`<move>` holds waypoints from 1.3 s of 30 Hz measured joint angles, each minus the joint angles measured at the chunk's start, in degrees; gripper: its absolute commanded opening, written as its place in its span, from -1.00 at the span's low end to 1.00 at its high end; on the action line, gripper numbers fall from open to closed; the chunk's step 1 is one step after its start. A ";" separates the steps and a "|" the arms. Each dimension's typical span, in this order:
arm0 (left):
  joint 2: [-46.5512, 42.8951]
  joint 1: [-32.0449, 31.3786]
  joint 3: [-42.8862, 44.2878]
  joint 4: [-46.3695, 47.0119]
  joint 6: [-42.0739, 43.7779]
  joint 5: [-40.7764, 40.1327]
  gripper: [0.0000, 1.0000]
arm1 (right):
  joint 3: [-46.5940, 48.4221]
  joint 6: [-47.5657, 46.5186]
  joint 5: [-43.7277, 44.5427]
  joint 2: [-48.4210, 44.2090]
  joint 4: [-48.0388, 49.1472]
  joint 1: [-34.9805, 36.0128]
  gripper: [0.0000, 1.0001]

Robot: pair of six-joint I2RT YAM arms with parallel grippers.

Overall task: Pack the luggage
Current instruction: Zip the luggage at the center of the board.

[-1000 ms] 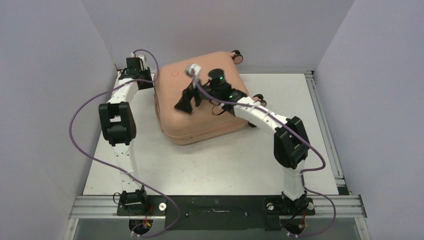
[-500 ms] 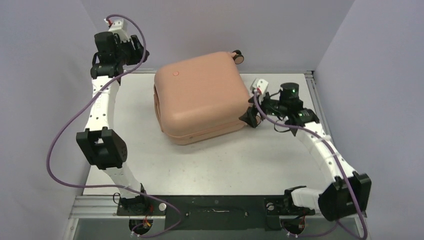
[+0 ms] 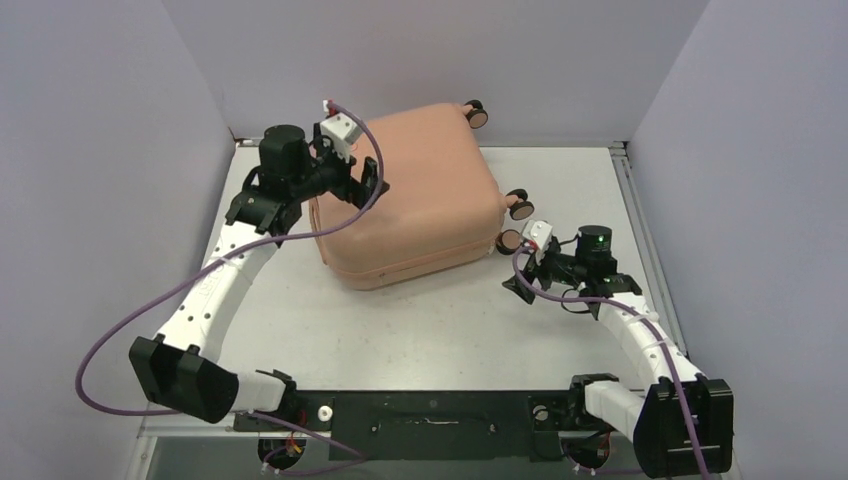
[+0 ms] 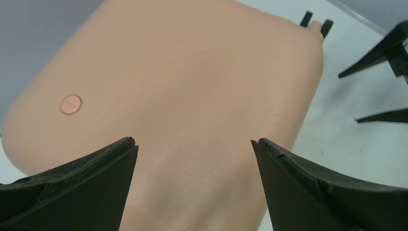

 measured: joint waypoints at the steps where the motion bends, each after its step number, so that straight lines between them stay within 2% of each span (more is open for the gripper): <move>1: -1.07 -0.07 -1.66 -0.37 1.75 0.44 0.92 | -0.39 0.00 -0.22 0.20 1.22 -0.42 0.81; 7: -7.85 -2.56 -10.16 -7.34 14.91 5.31 0.92 | -0.83 2.23 -4.15 6.34 10.25 -7.91 0.93; 13: -14.27 -4.61 -18.08 -13.90 26.95 8.00 0.99 | 4.15 7.41 -7.98 16.37 12.02 -15.72 1.00; 17: -17.22 -6.12 -24.22 -11.54 33.05 6.71 1.00 | 8.59 14.60 -7.21 22.43 13.38 -17.55 0.89; 23: -19.89 -6.82 -30.99 -2.10 36.68 3.89 0.87 | 16.41 28.00 -0.37 32.85 16.15 -16.28 0.85; 27: -19.91 -6.86 -33.44 3.34 37.99 -0.26 0.82 | 18.05 32.15 4.63 36.96 17.79 -11.47 0.84; 32: -20.04 -7.06 -36.44 8.98 37.77 -5.29 0.78 | 18.34 39.36 4.20 42.07 21.97 -5.88 0.74; 39: -19.69 -6.40 -37.94 12.48 35.65 -8.87 0.76 | 14.84 46.31 2.45 43.85 28.61 -4.11 0.70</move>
